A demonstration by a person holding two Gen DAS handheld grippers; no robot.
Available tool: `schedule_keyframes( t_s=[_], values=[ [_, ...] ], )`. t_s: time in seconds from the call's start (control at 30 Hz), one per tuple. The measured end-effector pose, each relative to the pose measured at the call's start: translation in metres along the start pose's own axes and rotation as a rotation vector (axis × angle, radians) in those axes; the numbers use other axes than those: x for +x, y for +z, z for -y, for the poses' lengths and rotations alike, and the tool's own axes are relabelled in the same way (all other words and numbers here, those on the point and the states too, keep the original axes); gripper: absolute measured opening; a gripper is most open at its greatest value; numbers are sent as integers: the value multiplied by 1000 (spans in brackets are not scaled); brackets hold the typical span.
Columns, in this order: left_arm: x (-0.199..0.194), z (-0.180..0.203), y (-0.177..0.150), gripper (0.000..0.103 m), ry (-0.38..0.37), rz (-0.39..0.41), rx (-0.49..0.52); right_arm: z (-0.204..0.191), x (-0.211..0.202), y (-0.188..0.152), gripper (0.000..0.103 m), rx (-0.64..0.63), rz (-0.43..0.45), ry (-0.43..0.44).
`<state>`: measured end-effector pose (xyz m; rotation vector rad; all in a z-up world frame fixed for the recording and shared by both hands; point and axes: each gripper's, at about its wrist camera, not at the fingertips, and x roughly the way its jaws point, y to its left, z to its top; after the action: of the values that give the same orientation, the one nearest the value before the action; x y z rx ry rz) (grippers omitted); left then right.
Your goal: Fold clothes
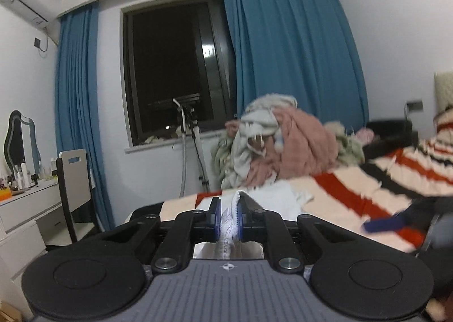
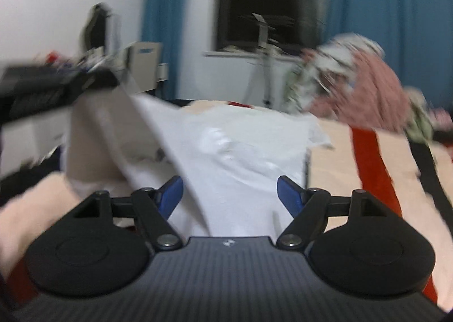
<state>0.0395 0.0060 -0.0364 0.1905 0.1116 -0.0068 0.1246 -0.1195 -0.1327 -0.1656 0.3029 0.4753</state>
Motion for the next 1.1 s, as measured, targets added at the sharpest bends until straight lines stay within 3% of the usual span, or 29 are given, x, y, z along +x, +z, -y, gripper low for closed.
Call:
schedule_keyframes(
  t_s=[0.07,0.17,0.3,0.53,0.63,0.73,0.83,1.1],
  values=[
    [-4,-1,5,12,-4,6,-3,-11,3,-3,74,-54,7,-26],
    [-6,-3,7,12,-6,1,-14,-3,8,-4,74,-17,-8,-137],
    [-6,-5,2,12,-24,-22,-40,40,7,-6,74,196,-74,-290],
    [-6,-15,-5,11,-34,-65,-114,77,-8,-19,75,436,-226,-340],
    [-11,-21,-6,11,-36,-95,-136,68,-17,-13,75,378,-153,-411],
    [-13,-22,-8,11,-49,-145,-138,60,-31,1,75,298,-1,-478],
    [-11,-24,-14,12,-82,-205,-159,56,-41,8,75,258,96,-495],
    [26,2,-40,18,-161,-379,-75,66,-37,6,75,290,69,-487]
  ],
)
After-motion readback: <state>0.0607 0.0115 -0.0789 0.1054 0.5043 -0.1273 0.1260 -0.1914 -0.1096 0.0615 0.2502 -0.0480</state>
